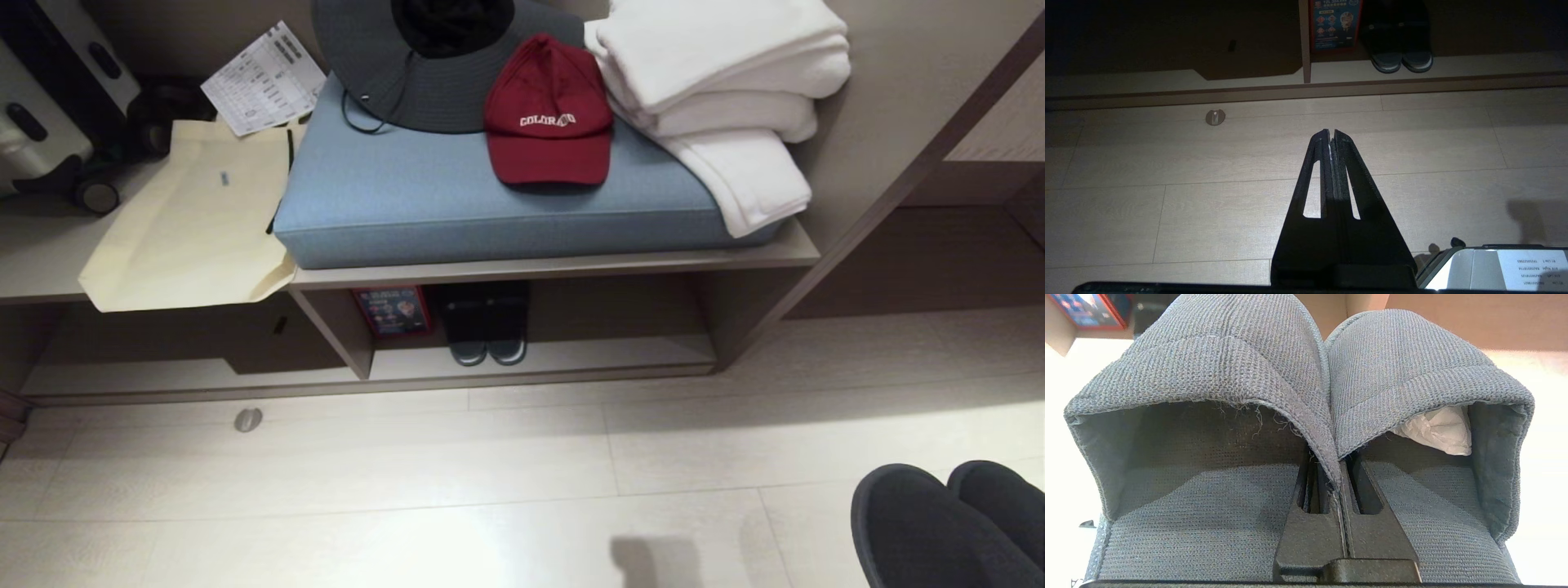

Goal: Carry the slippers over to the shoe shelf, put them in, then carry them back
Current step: Place the slippers on the floor

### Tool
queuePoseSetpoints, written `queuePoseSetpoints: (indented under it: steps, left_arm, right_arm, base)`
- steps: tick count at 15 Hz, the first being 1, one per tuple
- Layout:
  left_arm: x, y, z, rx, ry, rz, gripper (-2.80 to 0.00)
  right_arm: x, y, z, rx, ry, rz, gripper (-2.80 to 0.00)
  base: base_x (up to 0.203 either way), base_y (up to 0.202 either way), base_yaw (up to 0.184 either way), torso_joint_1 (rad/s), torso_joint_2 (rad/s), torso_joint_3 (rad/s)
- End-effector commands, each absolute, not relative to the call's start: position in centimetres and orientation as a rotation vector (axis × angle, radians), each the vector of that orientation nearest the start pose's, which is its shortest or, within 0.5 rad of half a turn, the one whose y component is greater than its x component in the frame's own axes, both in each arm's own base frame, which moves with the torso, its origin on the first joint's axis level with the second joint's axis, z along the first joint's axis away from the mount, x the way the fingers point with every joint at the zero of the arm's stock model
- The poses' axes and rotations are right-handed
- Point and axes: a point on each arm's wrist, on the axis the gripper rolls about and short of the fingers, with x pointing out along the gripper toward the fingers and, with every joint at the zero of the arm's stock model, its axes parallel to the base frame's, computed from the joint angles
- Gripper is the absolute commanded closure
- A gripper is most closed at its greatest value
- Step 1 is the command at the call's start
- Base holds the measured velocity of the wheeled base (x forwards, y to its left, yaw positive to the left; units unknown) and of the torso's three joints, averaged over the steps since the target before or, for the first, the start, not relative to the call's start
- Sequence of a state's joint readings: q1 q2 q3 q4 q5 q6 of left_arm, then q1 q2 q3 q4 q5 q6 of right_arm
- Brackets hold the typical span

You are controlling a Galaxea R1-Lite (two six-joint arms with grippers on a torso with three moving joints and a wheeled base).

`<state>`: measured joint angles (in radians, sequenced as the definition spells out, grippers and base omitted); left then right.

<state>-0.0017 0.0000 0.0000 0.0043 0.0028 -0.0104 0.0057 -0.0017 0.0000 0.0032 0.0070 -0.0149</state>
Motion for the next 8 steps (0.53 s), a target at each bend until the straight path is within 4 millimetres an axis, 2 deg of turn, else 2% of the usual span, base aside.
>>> queuePoseSetpoints:
  steps: [1, 8]
  left_arm:
    - [-2.28, 0.01, 7.52, -0.011, 0.003, 0.002, 0.00]
    - [-2.28, 0.01, 7.50, -0.013, 0.005, 0.002, 0.00]
  right_arm:
    - [-2.30, 0.00, 7.51, -0.015, 0.000, 0.014, 0.00]
    - [-2.30, 0.00, 7.51, -0.015, 0.000, 0.014, 0.00]
  base:
    - [0.000, 0.000, 0.000, 0.004, 0.00, 0.200]
    - [0.000, 0.000, 0.000, 0.001, 0.00, 0.201]
